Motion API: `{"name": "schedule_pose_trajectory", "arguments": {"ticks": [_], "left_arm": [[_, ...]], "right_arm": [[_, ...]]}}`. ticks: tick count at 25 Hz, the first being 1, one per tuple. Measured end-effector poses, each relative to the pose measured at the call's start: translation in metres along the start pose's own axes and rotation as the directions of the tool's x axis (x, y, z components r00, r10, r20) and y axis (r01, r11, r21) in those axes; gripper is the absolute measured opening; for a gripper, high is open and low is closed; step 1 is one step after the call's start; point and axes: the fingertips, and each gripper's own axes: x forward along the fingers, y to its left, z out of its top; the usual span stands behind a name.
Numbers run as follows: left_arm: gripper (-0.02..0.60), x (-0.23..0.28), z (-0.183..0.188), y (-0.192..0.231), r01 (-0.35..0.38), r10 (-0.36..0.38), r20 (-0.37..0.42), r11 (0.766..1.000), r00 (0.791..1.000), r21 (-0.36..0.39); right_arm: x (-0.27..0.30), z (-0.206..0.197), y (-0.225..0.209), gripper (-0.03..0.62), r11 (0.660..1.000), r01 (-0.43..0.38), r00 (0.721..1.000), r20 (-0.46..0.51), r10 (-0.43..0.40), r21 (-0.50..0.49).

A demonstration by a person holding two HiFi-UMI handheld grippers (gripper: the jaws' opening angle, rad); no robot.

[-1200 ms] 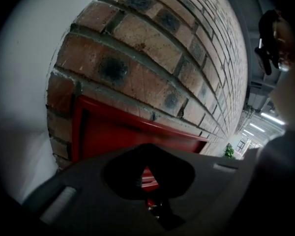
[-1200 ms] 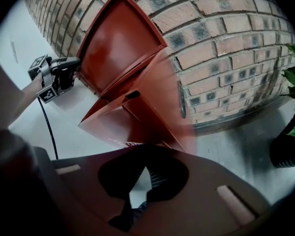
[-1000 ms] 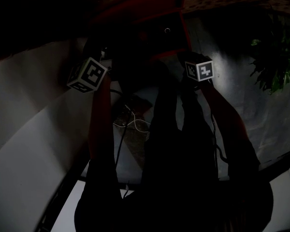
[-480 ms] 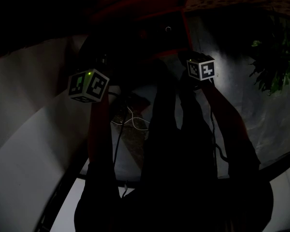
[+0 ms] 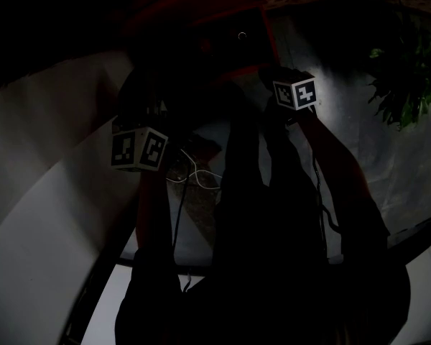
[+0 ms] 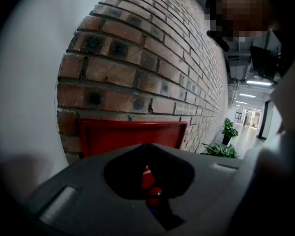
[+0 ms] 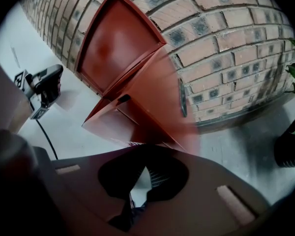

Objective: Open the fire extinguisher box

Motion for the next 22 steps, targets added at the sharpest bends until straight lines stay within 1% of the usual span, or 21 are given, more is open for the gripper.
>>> {"name": "schedule_pose_trajectory", "arguments": {"ticks": [6,8,12,19,22], "left_arm": [[0.002,-0.019,-0.021,-0.022,-0.008,0.006,-0.021,0.995,1.000,-0.097],[0.002,-0.023,-0.032,-0.030,-0.005,0.000,-0.042,0.993,0.999,-0.119],[0.002,-0.028,-0.054,-0.038,-0.001,-0.012,-0.082,0.988,0.997,-0.153],[0.002,-0.027,-0.060,-0.044,0.015,-0.028,-0.084,0.988,0.996,-0.154],[0.002,-0.030,-0.066,-0.047,0.017,-0.033,-0.100,0.987,0.994,-0.162]], "right_arm": [[-0.002,0.004,0.003,-0.002,0.999,-0.018,0.999,0.027,0.017,0.028],[-0.002,0.005,0.002,-0.002,0.999,-0.024,0.999,0.032,0.023,0.029],[-0.002,0.004,0.002,-0.002,0.999,-0.008,1.000,0.028,0.007,0.049],[0.000,0.005,0.003,-0.002,0.999,-0.007,1.000,0.028,0.006,0.052],[-0.002,0.007,0.003,-0.002,0.999,0.001,0.999,0.036,-0.003,0.047]]}}
